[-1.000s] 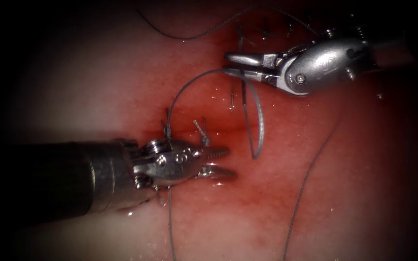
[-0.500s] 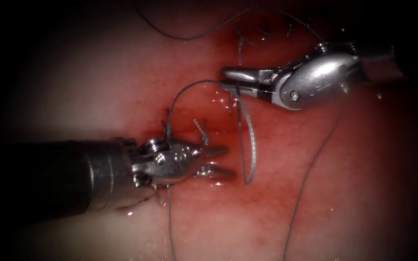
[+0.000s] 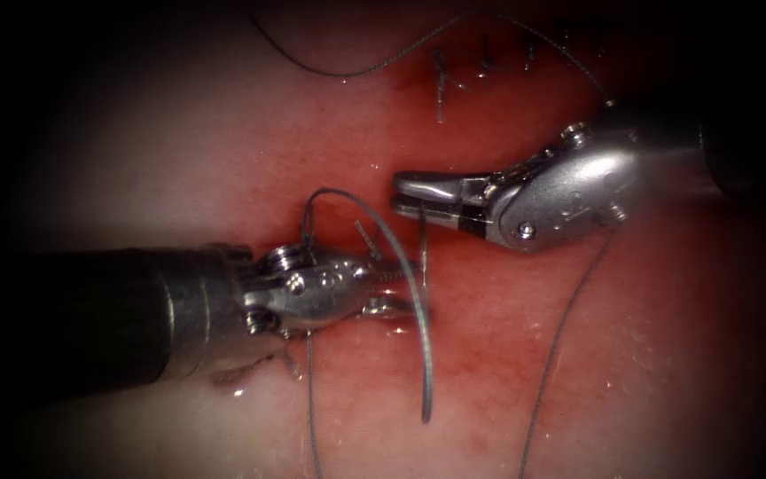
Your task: Wound Closure
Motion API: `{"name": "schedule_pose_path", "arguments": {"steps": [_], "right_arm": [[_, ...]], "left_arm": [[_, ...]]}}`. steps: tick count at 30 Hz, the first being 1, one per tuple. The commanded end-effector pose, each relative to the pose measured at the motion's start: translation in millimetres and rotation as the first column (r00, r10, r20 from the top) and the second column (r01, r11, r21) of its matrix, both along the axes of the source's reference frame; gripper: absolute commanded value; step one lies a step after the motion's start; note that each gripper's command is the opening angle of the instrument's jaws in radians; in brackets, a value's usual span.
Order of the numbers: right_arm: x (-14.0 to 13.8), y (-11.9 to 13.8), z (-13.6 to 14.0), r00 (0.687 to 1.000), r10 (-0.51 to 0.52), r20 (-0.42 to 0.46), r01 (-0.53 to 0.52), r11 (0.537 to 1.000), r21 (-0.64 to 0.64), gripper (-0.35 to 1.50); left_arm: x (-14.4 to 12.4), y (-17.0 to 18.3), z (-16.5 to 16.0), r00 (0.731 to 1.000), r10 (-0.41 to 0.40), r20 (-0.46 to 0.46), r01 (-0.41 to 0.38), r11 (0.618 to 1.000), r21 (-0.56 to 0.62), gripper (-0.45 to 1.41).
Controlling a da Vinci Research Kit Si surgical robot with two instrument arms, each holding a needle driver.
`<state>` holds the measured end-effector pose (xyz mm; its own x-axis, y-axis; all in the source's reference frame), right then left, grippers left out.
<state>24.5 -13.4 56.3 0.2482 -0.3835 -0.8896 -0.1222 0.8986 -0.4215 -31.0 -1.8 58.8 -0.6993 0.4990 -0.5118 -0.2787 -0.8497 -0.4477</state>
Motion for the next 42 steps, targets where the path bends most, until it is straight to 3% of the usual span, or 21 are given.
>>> {"name": "schedule_pose_path", "arguments": {"steps": [1, 10, 18, 24, 28, 34, 39, 42], "right_arm": [[0.8, -0.4, 0.9, 1.0, 0.001, -0.003, -0.001, 1.0, 0.01, -0.35], [0.6, 0.0, 1.5, 1.0, 0.012, -0.003, -0.012, 0.997, 0.071, -0.35], [0.8, 1.1, 1.0, 0.999, 0.044, -0.028, -0.04, 0.987, 0.159, -0.35], [0.8, 1.9, 0.8, 0.997, 0.061, -0.036, -0.053, 0.979, 0.198, -0.35], [1.1, 2.0, 1.1, 0.998, 0.049, -0.032, -0.04, 0.973, 0.228, -0.35], [1.5, 2.2, 1.5, 0.998, 0.049, -0.03, -0.035, 0.93, 0.365, -0.35], [1.7, 2.4, 2.2, 0.999, 0.051, 0.002, -0.044, 0.847, 0.53, -0.35], [1.6, 2.6, 2.8, 1.0, 0.011, 0.017, -0.019, 0.821, 0.571, -0.35]], "left_arm": [[-0.6, 0.0, 0.6, 1.0, -0.001, -0.004, 0.001, 1.0, -0.004, 0.44], [-1.3, -0.4, 1.1, 1.0, -0.009, -0.014, 0.008, 1.0, -0.012, 0.41], [-1.3, -1.6, 2.6, 0.998, 0.026, -0.062, -0.026, 1.0, -0.008, 0.21], [0.1, -3.9, 5.2, 0.978, 0.079, -0.192, -0.063, 0.994, 0.093, 0.01], [1.1, -5.4, 7.0, 0.957, 0.126, -0.26, -0.092, 0.986, 0.138, 0.06], [2.7, -6.2, 8.2, 0.931, 0.176, -0.319, -0.125, 0.977, 0.175, 0.12], [3.1, -6.3, 8.5, 0.927, 0.188, -0.323, -0.135, 0.974, 0.18, 0.16], [3.4, -6.5, 8.4, 0.924, 0.2, -0.326, -0.144, 0.972, 0.188, 0.16]]}}
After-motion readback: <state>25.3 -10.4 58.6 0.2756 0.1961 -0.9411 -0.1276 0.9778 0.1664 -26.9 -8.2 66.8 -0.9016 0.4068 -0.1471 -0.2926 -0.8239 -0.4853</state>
